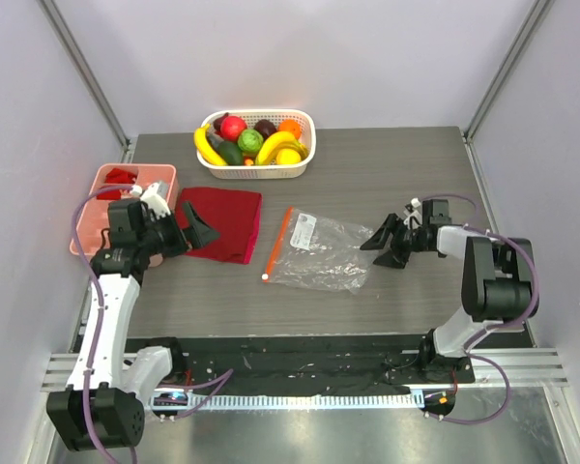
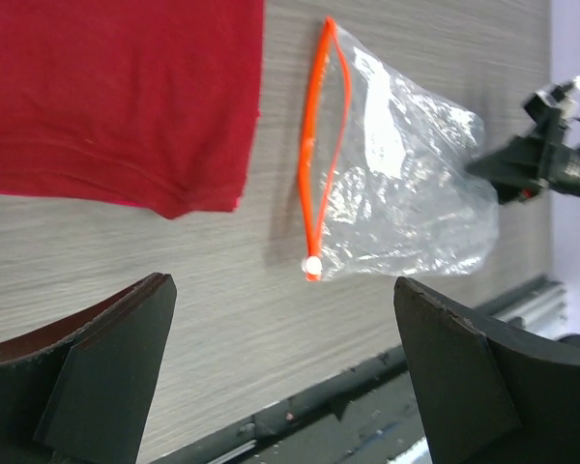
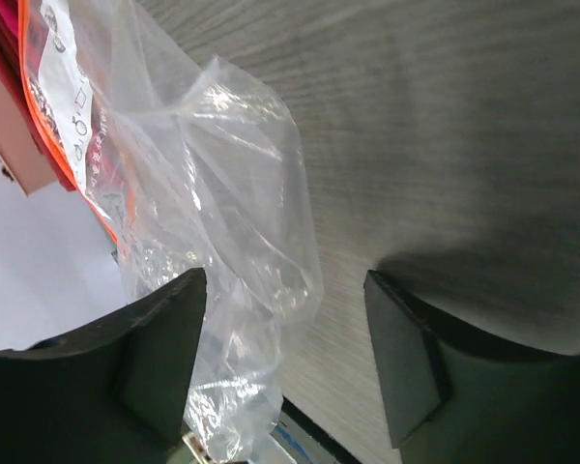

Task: Place the food in the zip-top bag and seal the zipper
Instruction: Pick up the zipper food storage bag at the center of the board.

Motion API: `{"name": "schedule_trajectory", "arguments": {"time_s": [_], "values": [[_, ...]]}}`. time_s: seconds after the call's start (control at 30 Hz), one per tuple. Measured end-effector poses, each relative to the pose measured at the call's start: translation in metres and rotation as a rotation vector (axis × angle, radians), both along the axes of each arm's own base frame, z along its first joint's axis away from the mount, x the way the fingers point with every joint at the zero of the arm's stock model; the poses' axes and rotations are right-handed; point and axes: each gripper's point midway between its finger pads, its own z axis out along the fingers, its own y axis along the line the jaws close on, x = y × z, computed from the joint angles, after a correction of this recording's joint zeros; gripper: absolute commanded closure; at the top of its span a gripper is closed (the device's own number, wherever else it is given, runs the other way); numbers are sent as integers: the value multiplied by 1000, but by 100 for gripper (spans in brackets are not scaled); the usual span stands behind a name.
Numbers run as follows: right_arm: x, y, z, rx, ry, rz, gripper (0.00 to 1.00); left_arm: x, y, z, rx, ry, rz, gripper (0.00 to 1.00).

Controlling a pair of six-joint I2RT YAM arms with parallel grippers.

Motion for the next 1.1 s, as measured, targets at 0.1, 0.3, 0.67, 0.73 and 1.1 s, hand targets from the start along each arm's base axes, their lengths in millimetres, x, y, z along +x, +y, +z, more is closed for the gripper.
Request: {"name": "schedule_trajectory", "arguments": {"time_s": [0.1,0.3,0.67,0.73,1.1], "values": [[10,5,-5,29,5,24,60,-2,-10,-10,-59,19,-31,0],[30,13,-10,111,5,89,96,5,-25,-20,-171,38,-72,0],[44,34,45,322,-182,261,99,19,-33,-36,-272,74,-63,9],[42,37,58,353,-220,280,99,22,-33,-42,-282,95,-54,11],[25,45,122,444,-383,363,99,21,-36,-80,-315,143,-48,29]]}}
